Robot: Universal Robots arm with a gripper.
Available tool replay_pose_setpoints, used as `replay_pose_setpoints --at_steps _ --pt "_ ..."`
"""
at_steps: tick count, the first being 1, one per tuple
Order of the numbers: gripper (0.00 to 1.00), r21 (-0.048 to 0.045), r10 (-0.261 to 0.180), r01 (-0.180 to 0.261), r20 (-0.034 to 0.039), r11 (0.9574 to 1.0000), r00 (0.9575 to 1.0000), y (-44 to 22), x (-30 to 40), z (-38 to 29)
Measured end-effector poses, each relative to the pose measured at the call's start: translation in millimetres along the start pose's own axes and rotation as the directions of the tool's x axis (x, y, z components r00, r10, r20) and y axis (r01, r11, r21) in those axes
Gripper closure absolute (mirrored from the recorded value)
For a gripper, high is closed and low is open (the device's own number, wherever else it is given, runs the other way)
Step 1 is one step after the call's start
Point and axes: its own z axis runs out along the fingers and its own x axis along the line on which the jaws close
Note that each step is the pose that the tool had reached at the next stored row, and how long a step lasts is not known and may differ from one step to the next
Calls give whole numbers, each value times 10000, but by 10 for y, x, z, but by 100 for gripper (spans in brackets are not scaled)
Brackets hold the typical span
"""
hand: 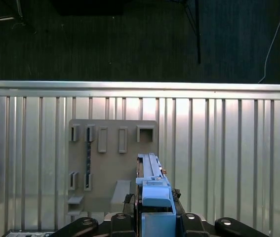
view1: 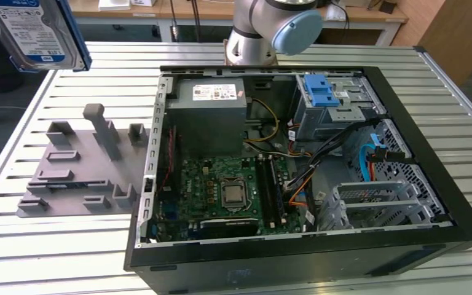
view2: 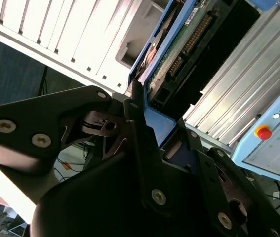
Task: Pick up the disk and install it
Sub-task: 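Pick up the disk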
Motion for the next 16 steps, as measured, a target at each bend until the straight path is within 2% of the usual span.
replay_pose_setpoints --at_steps 16 --pt "64 0 0 0 0 10000 10000 -72 5 1"
